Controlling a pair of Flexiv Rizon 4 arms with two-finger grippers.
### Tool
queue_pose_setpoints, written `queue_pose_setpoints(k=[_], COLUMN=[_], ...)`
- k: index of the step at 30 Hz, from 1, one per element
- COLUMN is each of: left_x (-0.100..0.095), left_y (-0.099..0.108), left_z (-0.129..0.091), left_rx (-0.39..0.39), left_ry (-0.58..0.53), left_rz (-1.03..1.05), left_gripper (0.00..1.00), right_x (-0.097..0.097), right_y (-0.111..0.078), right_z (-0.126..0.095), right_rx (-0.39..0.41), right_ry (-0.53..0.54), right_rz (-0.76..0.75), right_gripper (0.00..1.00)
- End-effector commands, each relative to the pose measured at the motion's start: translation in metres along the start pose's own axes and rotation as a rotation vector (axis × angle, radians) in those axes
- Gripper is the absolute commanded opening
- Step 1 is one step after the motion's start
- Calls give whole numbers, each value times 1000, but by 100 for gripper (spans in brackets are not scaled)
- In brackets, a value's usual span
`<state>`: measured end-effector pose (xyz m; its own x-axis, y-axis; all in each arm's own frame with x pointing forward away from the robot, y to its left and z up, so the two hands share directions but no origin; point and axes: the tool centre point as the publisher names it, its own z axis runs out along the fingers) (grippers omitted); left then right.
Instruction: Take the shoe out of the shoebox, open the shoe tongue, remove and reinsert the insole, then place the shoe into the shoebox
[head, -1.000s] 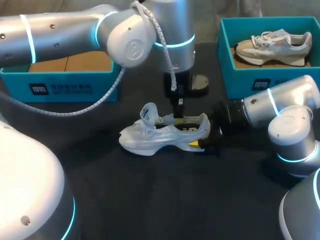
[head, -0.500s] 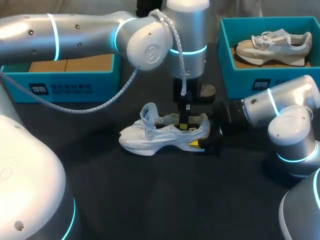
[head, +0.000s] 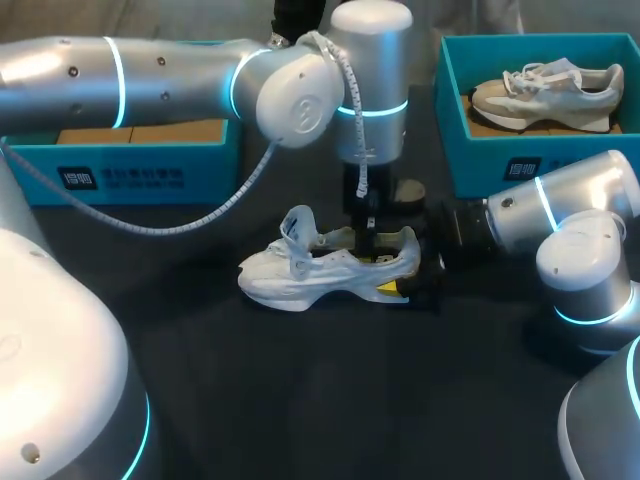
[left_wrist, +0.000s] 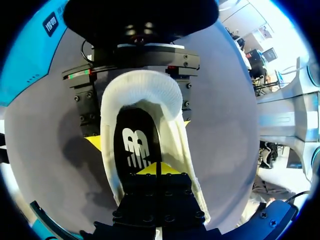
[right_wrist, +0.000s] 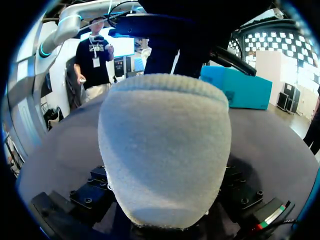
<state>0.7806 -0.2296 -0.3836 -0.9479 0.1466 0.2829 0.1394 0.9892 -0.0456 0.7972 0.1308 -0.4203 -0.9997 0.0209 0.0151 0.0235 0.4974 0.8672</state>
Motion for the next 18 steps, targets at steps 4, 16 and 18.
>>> queue_pose_setpoints(k=[4, 16, 18], left_x=[3, -1, -3], left_y=[2, 2, 3], left_z=[3, 16, 19], left_rx=[11, -2, -12], left_ry=[7, 19, 1], left_rz=[7, 21, 16], left_gripper=[4, 29, 31], right_x=[-1, -1, -1], right_y=[-1, -1, -1], right_z=[5, 5, 5], right_rx=[2, 2, 2], right_ry=[0, 0, 0], right_rz=[0, 0, 0], right_gripper=[0, 0, 0])
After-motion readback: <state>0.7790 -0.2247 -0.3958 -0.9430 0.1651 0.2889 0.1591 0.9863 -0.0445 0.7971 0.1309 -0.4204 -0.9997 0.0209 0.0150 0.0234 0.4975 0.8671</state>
